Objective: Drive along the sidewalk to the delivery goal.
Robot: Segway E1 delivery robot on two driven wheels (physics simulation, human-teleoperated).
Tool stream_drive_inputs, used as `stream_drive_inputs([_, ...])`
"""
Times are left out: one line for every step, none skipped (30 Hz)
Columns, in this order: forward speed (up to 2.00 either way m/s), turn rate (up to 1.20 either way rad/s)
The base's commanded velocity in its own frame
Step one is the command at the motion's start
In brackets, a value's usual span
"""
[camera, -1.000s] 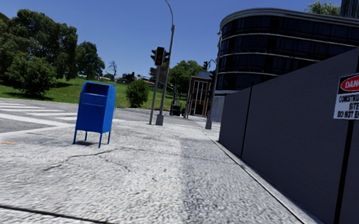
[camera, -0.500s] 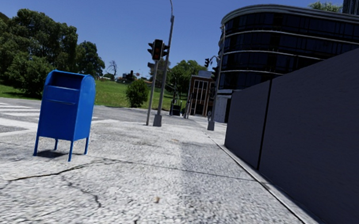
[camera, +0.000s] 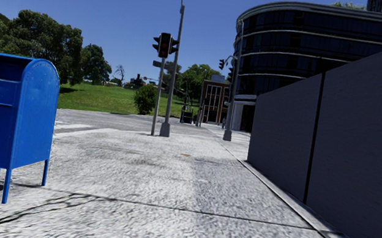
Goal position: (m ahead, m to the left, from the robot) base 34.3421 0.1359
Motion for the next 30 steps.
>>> stream_drive_inputs([2.0, 0.0])
stream_drive_inputs([2.0, 0.0])
stream_drive_inputs([2.0, 0.0])
stream_drive_inputs([2.0, 0.0])
stream_drive_inputs([2.0, 0.0])
stream_drive_inputs([2.0, 0.0])
stream_drive_inputs([2.0, 0.0])
stream_drive_inputs([2.0, 0.0])
stream_drive_inputs([2.0, 0.0])
stream_drive_inputs([2.0, 0.0])
stream_drive_inputs([2.0, 0.0])
stream_drive_inputs([2.0, 0.0])
stream_drive_inputs([2.0, 0.0])
stream_drive_inputs([2.0, 0.0])
stream_drive_inputs([2.0, 0.0])
stream_drive_inputs([2.0, 0.0])
stream_drive_inputs([2.0, 0.0])
stream_drive_inputs([2.0, 0.0])
stream_drive_inputs([2.0, 0.0])
stream_drive_inputs([2.0, 0.0])
stream_drive_inputs([2.0, 0.0])
stream_drive_inputs([2.0, 0.0])
stream_drive_inputs([2.0, 0.0])
stream_drive_inputs([2.0, 0.0])
stream_drive_inputs([2.0, 0.0])
stream_drive_inputs([2.0, 0.0])
stream_drive_inputs([2.0, 0.0])
stream_drive_inputs([2.0, 0.0])
stream_drive_inputs([2.0, 0.0])
stream_drive_inputs([2.0, 0.0])
